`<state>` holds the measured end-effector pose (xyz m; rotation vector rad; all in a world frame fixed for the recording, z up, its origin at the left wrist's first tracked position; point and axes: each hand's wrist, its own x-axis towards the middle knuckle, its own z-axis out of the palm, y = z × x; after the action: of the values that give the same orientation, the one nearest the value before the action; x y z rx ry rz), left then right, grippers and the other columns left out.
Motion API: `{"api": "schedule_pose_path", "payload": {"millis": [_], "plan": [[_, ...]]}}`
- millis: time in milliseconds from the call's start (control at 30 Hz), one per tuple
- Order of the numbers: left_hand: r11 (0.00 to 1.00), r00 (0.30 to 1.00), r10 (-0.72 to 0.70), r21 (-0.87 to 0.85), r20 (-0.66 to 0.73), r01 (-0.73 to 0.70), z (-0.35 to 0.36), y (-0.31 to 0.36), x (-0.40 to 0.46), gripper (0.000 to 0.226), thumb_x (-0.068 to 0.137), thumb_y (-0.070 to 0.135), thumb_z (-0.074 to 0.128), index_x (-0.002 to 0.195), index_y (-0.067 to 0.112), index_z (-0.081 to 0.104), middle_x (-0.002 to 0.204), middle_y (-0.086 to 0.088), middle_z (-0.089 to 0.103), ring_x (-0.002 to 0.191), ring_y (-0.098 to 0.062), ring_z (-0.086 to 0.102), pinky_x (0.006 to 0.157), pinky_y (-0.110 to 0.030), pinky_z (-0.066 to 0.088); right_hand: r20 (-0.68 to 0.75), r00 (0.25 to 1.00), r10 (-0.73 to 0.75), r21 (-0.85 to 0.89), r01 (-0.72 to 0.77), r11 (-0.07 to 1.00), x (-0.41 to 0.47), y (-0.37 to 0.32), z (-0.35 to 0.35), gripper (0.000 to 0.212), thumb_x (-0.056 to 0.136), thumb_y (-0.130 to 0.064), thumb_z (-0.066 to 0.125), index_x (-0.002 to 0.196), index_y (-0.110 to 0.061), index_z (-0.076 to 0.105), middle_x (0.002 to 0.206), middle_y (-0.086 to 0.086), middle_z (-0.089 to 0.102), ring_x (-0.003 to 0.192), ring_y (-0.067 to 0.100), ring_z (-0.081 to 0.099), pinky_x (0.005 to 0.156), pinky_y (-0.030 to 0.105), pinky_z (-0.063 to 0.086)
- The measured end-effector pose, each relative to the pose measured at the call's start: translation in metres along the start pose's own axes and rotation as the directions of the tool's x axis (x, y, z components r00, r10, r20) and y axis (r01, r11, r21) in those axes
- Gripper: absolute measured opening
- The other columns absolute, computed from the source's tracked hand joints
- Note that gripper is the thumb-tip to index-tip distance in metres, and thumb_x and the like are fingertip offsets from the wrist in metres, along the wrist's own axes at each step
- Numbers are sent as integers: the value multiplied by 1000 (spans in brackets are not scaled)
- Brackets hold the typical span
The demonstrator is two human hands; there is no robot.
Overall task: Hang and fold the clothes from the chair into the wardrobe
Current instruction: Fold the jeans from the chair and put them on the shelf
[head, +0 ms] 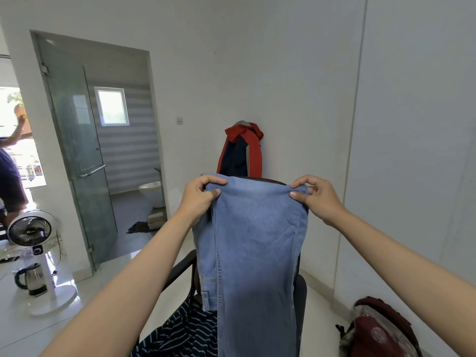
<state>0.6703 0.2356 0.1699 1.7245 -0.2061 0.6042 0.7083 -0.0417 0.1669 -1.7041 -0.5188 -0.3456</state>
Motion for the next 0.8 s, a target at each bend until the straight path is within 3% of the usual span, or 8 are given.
{"api": "schedule_pose_path", "payload": {"millis": [100,167,267,367,433,533,667,800], "plan": [[942,962,110,282,248,-180,-2,-2,1,51,82,1,65,117,38,56,126,7,52,119,-10,47,102,-25,37,-59,994,-89,-153,79,985,3,3,0,8,86,-4,67,86,-11,63,50,-24,56,45,1,48,47,9,36],[860,933,91,445,349,-250,0,-2,0,69,79,7,70,131,43,41,129,3,41,119,-9,39,100,-23,31,-88,983,-163,-264,135,955,8,4,0,5,88,-13,66,87,-14,62,50,-26,53,43,5,39,45,10,31],[812,941,116,515,317,-274,4,-9,1,75,77,2,69,132,43,39,123,0,40,110,-12,43,90,-19,35,-159,976,-151,-237,111,965,15,3,3,8,88,-19,66,83,-18,61,53,-27,55,45,0,47,49,7,31],[890,966,159,393,206,-230,4,-14,3,62,73,-8,66,116,36,58,117,4,54,107,-11,52,87,-15,44,-215,974,78,87,-61,994,17,1,3,12,83,-18,73,83,-22,62,75,-5,65,66,10,59,59,23,47],[964,989,120,228,86,-136,6,-8,3,52,71,-14,66,105,26,68,109,9,63,99,-6,59,86,-14,48,-91,971,219,339,-177,924,13,0,1,23,80,-7,74,93,-21,62,86,9,66,70,20,64,59,27,53],[999,998,-6,-36,-67,3,9,-2,4,41,74,-16,65,93,20,71,98,6,68,86,-8,64,77,-17,53,46,979,201,437,-200,877,7,4,0,40,77,11,68,100,-21,61,92,10,67,74,21,68,61,29,56],[993,994,-66,-107,-84,57,12,-6,9,33,82,-9,62,90,22,71,90,-5,70,68,-12,58,62,-21,46,-15,993,113,269,-105,957,7,9,-2,37,77,19,63,87,-17,64,85,6,67,72,16,65,66,28,56],[997,996,-45,-68,-82,40,13,-5,15,23,86,-1,62,86,20,72,95,-4,72,88,-15,66,79,-28,52,-106,991,-81,-195,59,979,9,14,-4,32,80,13,60,68,-17,62,76,-2,63,64,-5,55,68,14,43]]}}
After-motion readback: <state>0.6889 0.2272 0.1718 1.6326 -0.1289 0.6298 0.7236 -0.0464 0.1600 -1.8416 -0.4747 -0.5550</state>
